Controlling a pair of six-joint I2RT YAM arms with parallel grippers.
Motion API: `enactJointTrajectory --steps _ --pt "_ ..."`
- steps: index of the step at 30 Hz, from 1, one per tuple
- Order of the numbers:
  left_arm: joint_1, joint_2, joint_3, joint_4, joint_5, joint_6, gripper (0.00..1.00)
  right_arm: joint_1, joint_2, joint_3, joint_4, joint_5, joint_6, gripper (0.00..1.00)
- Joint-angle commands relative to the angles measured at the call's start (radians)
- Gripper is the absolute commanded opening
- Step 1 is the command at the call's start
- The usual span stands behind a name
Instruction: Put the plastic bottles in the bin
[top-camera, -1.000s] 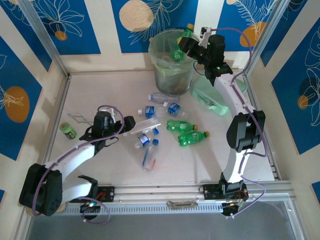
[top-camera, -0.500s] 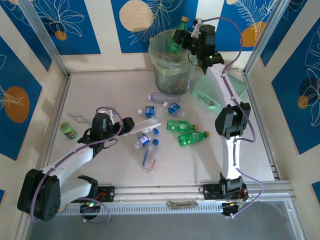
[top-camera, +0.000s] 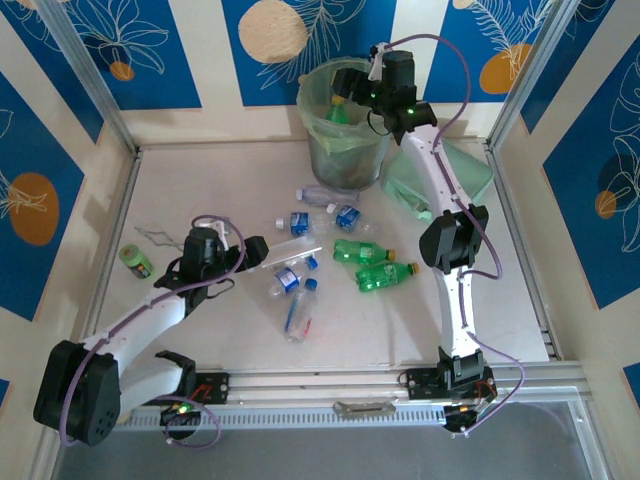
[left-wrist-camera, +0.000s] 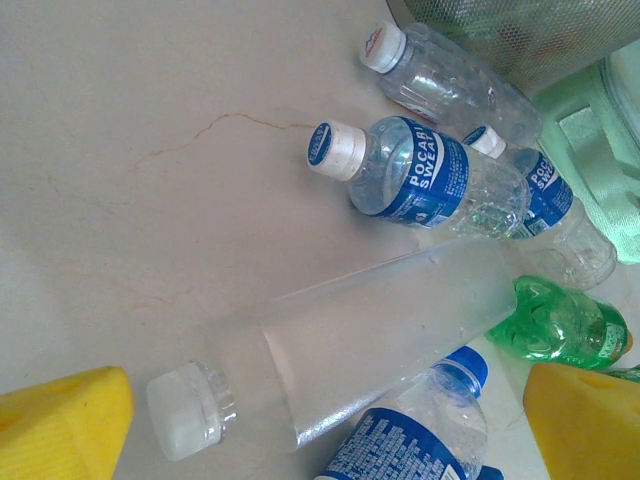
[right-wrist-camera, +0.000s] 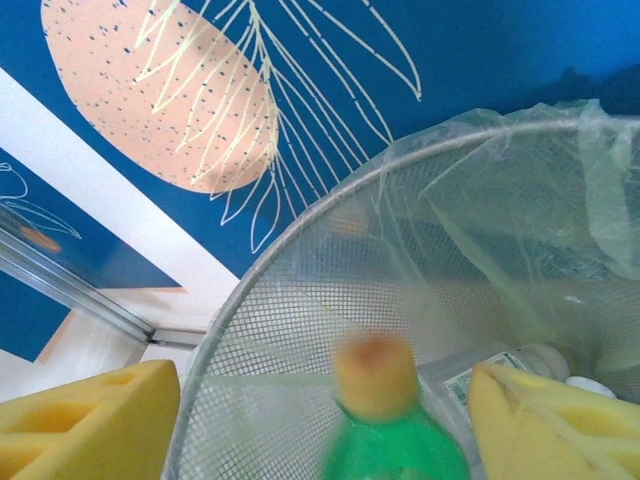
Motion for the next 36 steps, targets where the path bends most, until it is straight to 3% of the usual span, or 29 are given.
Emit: enactJointTrajectory --steps 1,13,17,25,29,31,36 --pt "0.007 -0.024 -0.013 -0.014 -0.010 0.019 1.00 -0.001 0.005 0.045 -0.012 0.015 -0.016 0.79" --pt "0.007 -0.041 -0.017 -0.007 -0.006 0.009 1.00 0.005 -0.120 -0.037 -0.019 -0.078 0.037 0.82" --pt "0.007 -0.059 -0.010 0.011 0.022 0.024 1.00 0.011 -0.248 -0.227 0.043 -0.141 0.059 0.82" --pt "-0.031 -0.057 0.056 -0.091 0.077 0.099 1.00 0.049 -0.594 -0.772 0.204 -0.172 0.076 0.83" --pt "-0.115 -0.053 0.093 -0.188 0.060 0.144 0.99 0.081 -0.755 -1.000 0.201 -0.155 0.071 0.88" --pt "-0.168 -0.057 0.111 -0.249 0.031 0.164 0.99 0.101 -0.825 -1.095 0.191 -0.133 0.069 0.98" --pt "-0.303 -0.090 0.148 -0.397 -0.058 0.207 0.99 0.108 -0.948 -1.249 0.077 -0.135 0.055 0.99"
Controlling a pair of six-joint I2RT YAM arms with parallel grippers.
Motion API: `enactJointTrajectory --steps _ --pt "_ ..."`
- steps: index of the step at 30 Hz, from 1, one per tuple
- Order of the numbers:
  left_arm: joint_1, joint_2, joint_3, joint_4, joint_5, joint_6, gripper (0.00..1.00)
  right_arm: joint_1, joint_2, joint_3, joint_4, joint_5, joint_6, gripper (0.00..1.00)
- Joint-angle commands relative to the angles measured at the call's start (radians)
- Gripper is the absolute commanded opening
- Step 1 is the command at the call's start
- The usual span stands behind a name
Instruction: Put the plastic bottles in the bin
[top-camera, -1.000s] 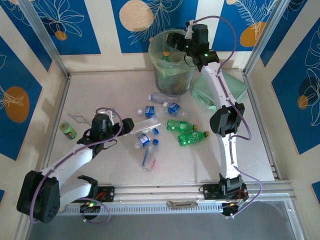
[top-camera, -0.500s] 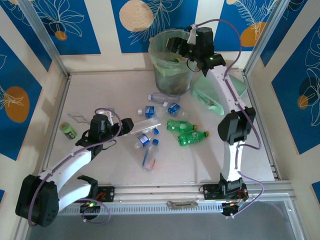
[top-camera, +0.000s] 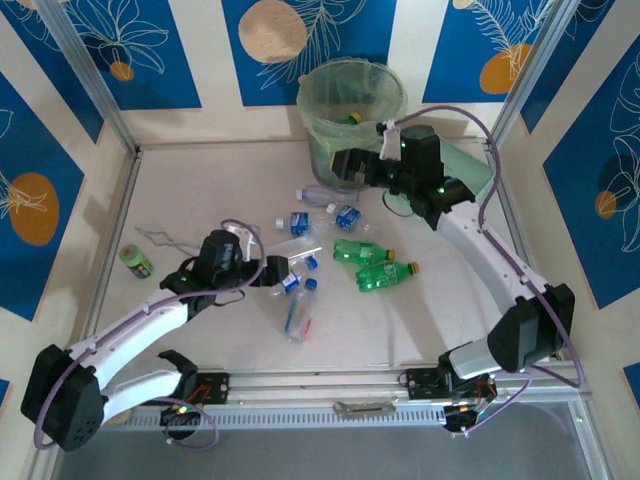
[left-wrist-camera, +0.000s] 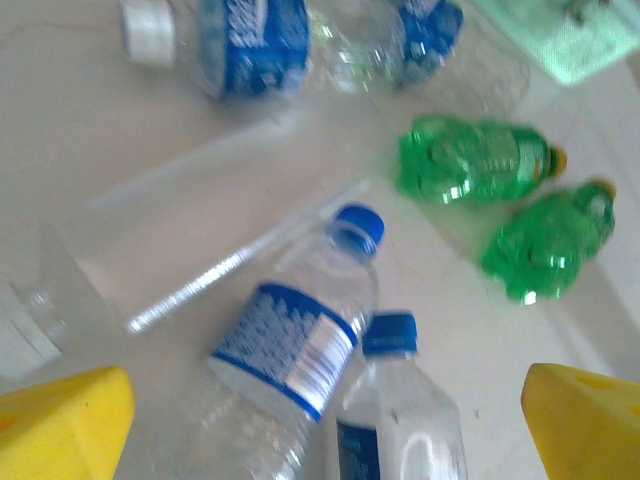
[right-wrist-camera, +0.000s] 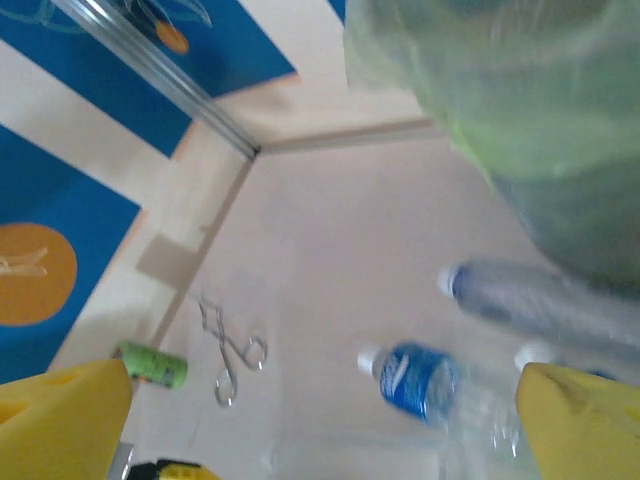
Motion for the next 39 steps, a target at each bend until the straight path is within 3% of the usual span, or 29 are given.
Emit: enactJointTrajectory --steps 1,6,10,15,23,32,39 --pt "-0.073 -0.042 0.043 -0.162 -0.077 0.059 0.99 -0.005 -0.085 -0.096 -0.077 0.001 0.006 0.99" --pt "-0.100 -0.050 0.050 -0.248 -0.158 0.110 0.99 0.011 -0.213 -0.302 -0.034 0.021 0.080 0.99" --pt "-0.100 0.001 0.110 -0.266 -0.339 0.237 1.00 0.015 -0.291 -0.442 0.031 0.056 0.143 0.99" --pt "-0.079 0.106 0.120 -0.119 -0.442 0.368 0.99 0.020 -0.334 -0.522 0.078 0.067 0.180 0.99" --pt "0.068 0.376 0.204 -0.044 -0.200 0.446 0.98 0.018 -0.314 -0.523 0.113 0.073 0.159 0.99" --pt "0.096 0.588 0.326 -0.058 -0.115 0.509 0.95 0.018 -0.248 -0.520 0.162 0.061 0.178 0.99" --pt "0.099 0.646 0.375 -0.075 -0.062 0.527 0.93 0.020 -0.211 -0.501 0.178 0.051 0.181 0.99"
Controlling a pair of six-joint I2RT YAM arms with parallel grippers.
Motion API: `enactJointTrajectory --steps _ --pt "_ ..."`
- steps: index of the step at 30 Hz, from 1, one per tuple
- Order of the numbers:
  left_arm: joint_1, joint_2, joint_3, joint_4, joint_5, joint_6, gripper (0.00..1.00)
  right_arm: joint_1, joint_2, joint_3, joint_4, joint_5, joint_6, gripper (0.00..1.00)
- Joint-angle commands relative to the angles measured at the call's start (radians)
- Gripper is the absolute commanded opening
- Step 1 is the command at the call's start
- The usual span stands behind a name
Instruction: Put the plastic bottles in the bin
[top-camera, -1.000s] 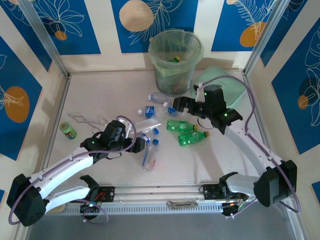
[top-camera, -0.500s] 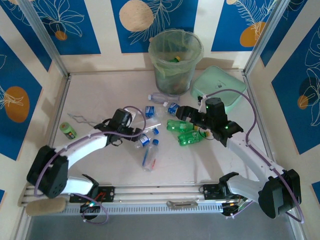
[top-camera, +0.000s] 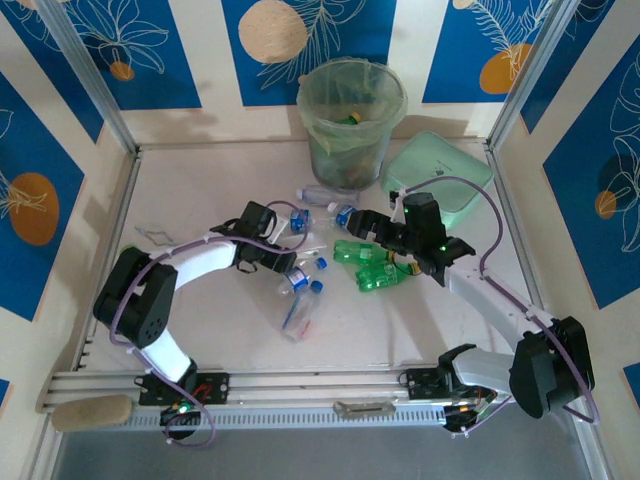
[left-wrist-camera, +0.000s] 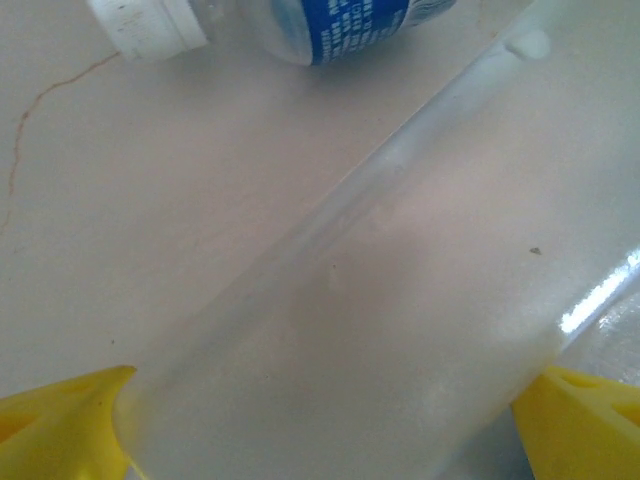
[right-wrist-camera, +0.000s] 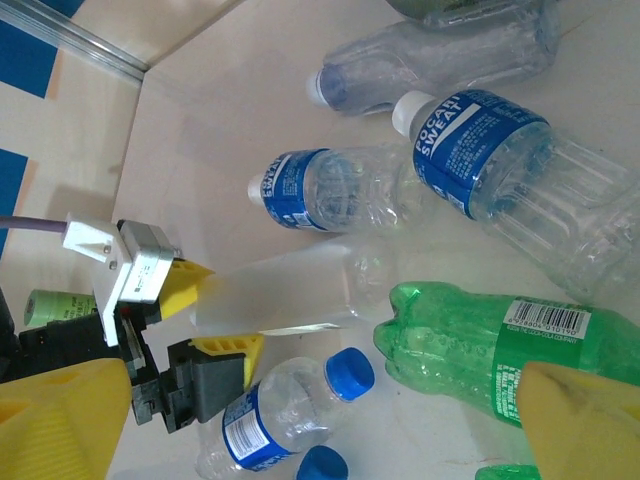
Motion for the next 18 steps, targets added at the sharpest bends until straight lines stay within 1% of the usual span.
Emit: enactJointTrajectory --steps 1,8,12,15,18 --pt "0.010 0.025 0.039 -0.027 0.064 0.036 0.93 0.008 0.009 0.032 0.033 -0.021 0.013 0.99" --pt "0.009 0.045 0.060 -0.069 0.166 0.012 0.92 0.009 0.044 0.048 0.040 -0.030 0.018 0.99" --pt "0.002 0.030 0.063 -0.121 0.164 -0.036 0.91 0.009 0.052 0.052 0.041 -0.031 0.017 0.99" --pt "-0.008 -0.001 0.053 -0.128 0.197 -0.065 0.91 0.009 0.056 0.050 0.042 -0.030 0.018 0.99" --pt "-0.016 -0.019 0.047 -0.122 0.181 -0.064 0.91 0.010 0.067 0.053 0.048 -0.035 0.022 0.99"
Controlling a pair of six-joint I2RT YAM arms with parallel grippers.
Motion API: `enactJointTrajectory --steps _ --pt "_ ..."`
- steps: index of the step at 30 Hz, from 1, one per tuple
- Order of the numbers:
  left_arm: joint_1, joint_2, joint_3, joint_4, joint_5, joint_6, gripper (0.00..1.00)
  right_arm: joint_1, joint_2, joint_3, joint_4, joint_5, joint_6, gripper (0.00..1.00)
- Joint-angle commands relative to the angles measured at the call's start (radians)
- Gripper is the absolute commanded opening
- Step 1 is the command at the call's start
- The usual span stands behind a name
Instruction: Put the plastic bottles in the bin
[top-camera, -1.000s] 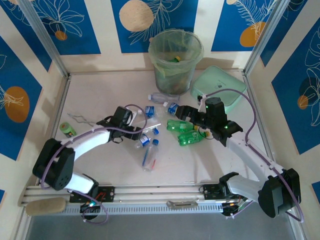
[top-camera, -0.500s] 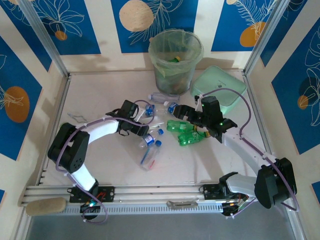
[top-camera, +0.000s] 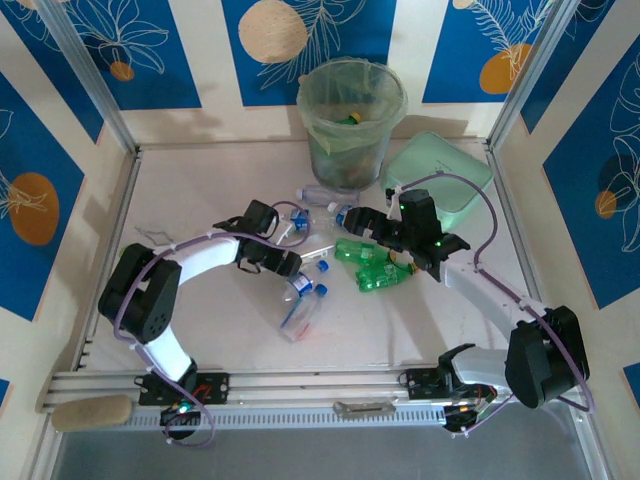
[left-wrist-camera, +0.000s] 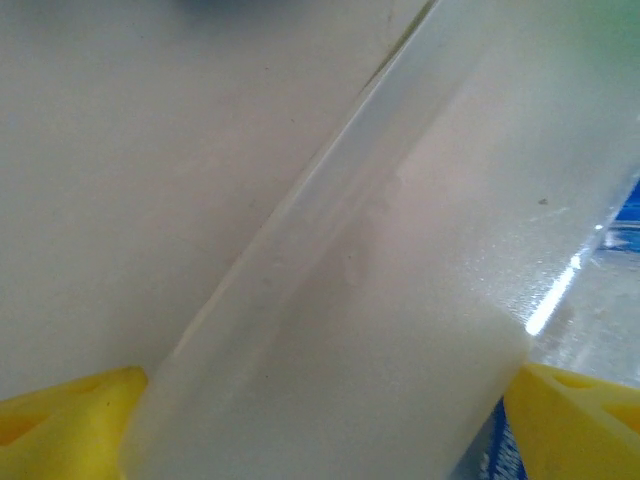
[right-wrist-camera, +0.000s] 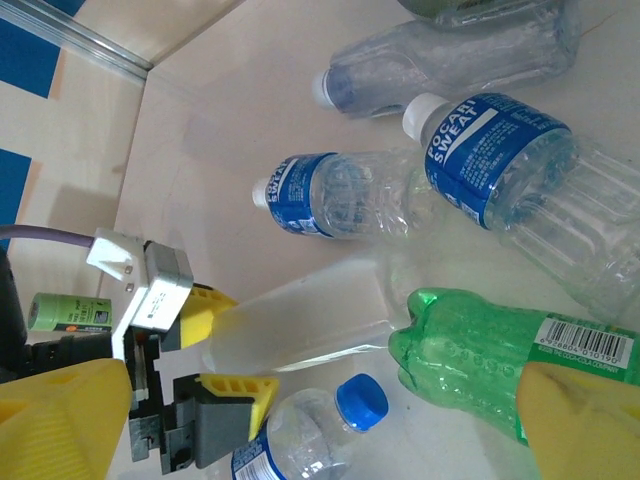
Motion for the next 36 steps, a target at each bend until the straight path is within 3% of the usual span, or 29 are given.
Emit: enactJointTrajectory --steps 1,6,18,27,36 --pt "-0.009 -0.036 0.012 -0.028 0.010 -0.013 0.91 0.006 0.017 0.033 0.022 -0.023 0.013 0.99" --pt "-0.009 0.028 0.054 -0.031 -0.044 0.029 0.90 0.008 0.029 0.041 0.017 -0.032 0.018 0.99" --pt "-0.009 0.124 0.127 -0.037 -0.035 0.093 0.91 0.006 0.002 0.038 -0.012 -0.016 0.010 0.99" --pt "-0.009 0.129 0.127 -0.052 -0.004 0.111 0.68 -0.001 -0.006 0.036 -0.021 -0.012 0.007 0.99" --pt "-0.012 0.066 0.077 -0.010 -0.005 0.106 0.57 -0.006 0.007 0.039 -0.013 -0.022 0.010 0.99"
